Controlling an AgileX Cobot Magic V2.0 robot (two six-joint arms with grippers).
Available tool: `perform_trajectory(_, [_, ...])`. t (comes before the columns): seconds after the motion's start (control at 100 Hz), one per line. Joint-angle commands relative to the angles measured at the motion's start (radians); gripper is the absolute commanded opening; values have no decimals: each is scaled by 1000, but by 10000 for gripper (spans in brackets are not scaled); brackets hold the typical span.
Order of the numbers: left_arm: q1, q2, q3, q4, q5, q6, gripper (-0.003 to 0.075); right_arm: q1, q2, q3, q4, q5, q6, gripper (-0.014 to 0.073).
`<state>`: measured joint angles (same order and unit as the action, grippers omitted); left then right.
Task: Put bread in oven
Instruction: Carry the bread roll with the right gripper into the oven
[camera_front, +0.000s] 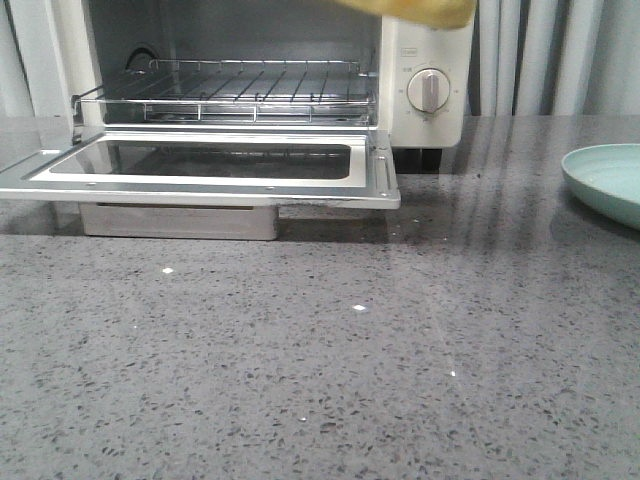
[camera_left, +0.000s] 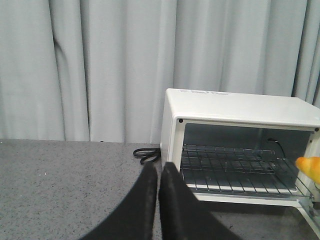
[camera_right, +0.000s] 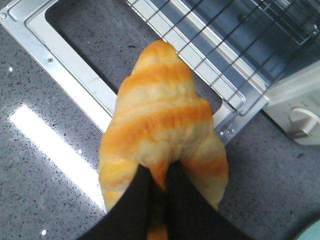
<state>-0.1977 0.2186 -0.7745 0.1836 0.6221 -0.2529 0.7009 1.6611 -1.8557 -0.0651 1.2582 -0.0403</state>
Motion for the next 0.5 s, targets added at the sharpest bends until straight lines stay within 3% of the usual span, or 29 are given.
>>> perform_trajectory(0.0, [1,16,-21,-5,-70,-8,-21,7,9,-66,-8,-18,-38,-74])
perform_trajectory(0.49, [1,16,-21,-5,-16,-8,-21,75,192,-180,-212,-176,-45,-74])
